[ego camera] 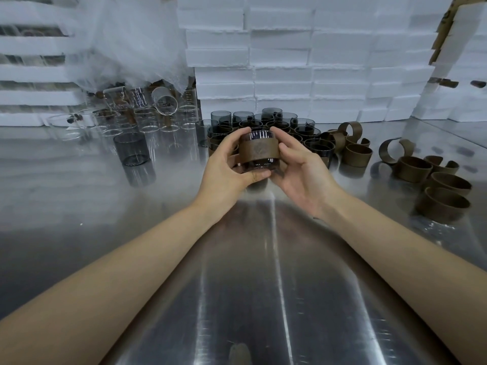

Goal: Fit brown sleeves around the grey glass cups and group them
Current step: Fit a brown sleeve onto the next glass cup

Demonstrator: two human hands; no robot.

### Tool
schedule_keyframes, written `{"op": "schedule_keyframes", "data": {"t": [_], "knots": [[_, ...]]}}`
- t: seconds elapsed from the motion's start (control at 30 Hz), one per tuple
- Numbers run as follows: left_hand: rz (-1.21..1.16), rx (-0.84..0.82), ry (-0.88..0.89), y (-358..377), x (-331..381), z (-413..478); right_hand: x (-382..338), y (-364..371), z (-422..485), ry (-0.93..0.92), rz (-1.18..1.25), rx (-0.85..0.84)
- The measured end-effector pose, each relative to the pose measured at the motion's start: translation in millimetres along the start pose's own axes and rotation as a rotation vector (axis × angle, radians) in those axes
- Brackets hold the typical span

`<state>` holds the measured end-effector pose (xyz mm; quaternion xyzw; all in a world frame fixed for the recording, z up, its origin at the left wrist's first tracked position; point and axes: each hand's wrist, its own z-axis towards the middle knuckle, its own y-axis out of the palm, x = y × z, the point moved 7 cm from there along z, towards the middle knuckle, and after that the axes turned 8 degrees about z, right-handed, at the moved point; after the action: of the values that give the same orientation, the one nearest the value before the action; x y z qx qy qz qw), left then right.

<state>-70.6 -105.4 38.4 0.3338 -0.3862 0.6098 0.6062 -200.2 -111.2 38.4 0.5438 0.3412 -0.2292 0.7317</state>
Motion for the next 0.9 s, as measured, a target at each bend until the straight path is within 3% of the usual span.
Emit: {"op": "schedule_keyframes", "data": {"t": [0.17,0.3,0.4,0.5,0.63,0.9], "knots": [[0.141,-0.038,0.013,1,-1,0,-4,-1,0,-0.114,-0.311,-0.015],[0.914,-0.072,0.233,-7,3,4,-11,-10,-5,-0.254,-0.775,0.151],[1.195,0.136,0.195,-45,6,12,-14,-9,-6,-0.303,-1.037,0.193],[1.313,0.329,-0.060,-108,-6,18,-16,-9,-7,-0.347,-1.143,0.201],[1.273,0.413,-0.454,-169,-33,11,-15,-6,-6,-0.356,-1.285,0.132],[1.350,0.475,-0.303,-155,-24,15,-17,-6,-6,-0.411,-1.370,0.099]]}}
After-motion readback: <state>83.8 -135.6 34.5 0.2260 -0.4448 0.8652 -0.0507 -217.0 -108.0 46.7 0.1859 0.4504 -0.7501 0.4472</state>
